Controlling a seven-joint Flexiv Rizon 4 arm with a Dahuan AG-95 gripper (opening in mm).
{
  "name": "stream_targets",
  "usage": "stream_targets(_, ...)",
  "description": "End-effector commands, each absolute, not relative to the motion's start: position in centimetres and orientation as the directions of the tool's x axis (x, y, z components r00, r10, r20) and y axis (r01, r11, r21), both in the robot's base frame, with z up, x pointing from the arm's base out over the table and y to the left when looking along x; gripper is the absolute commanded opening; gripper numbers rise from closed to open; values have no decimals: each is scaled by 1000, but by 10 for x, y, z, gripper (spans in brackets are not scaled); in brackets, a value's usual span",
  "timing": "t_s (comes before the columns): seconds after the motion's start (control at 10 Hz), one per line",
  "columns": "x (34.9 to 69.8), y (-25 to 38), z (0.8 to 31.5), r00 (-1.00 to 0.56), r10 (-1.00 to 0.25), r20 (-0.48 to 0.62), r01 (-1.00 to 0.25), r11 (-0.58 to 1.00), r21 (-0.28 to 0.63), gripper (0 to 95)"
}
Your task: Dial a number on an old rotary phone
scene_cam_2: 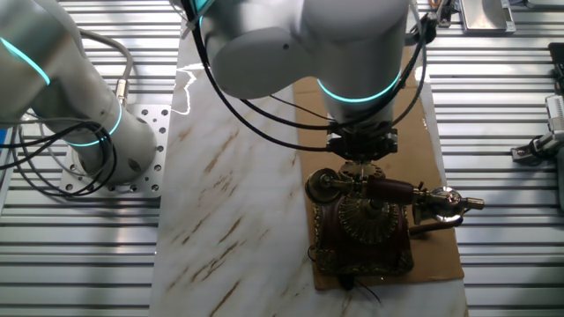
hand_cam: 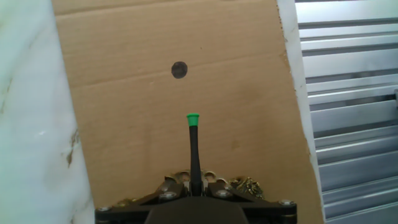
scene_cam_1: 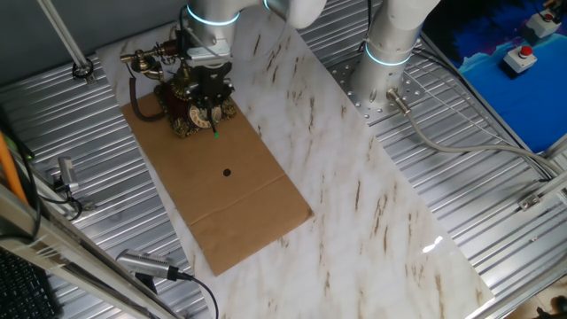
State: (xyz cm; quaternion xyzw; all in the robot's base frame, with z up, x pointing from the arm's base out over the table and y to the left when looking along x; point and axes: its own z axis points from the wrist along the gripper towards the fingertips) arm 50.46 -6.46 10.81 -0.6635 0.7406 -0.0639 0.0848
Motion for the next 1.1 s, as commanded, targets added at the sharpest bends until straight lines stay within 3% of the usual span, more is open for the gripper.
stream_targets(0.1,502,-66,106,-110,-993,-39,-970,116,-216,0)
stream_targets(1.1,503,-56,95,-127,-991,-51,-965,135,-223,0)
